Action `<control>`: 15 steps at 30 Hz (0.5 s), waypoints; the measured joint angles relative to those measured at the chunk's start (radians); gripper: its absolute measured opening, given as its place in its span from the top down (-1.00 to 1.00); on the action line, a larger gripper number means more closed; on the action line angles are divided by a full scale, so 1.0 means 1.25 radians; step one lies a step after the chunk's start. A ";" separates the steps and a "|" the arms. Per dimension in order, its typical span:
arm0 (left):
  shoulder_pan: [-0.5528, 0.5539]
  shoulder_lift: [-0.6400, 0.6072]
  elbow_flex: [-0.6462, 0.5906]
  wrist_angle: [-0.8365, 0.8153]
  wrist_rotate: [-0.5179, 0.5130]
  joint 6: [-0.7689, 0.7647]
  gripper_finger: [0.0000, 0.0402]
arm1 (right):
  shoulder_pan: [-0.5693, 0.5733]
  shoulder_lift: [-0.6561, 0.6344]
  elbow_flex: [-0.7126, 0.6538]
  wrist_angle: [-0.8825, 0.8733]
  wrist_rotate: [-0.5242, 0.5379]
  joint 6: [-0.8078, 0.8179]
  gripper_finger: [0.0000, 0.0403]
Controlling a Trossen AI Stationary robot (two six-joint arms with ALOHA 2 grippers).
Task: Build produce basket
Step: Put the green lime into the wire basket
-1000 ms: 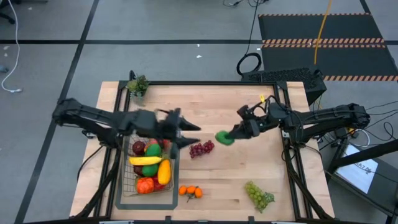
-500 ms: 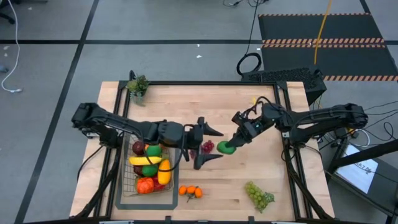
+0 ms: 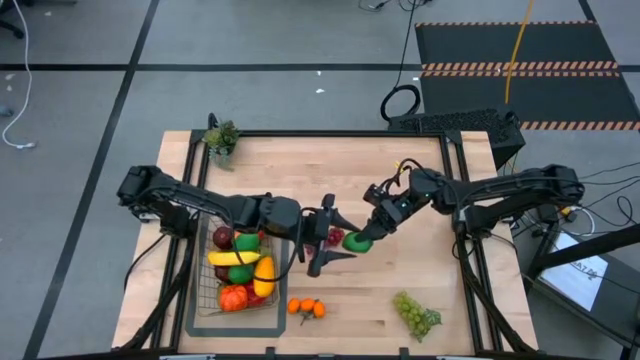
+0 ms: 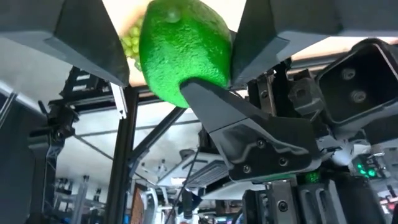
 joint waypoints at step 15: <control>0.009 0.000 0.000 -0.018 0.007 0.022 0.01 | 0.000 0.026 0.000 0.033 0.005 0.012 0.04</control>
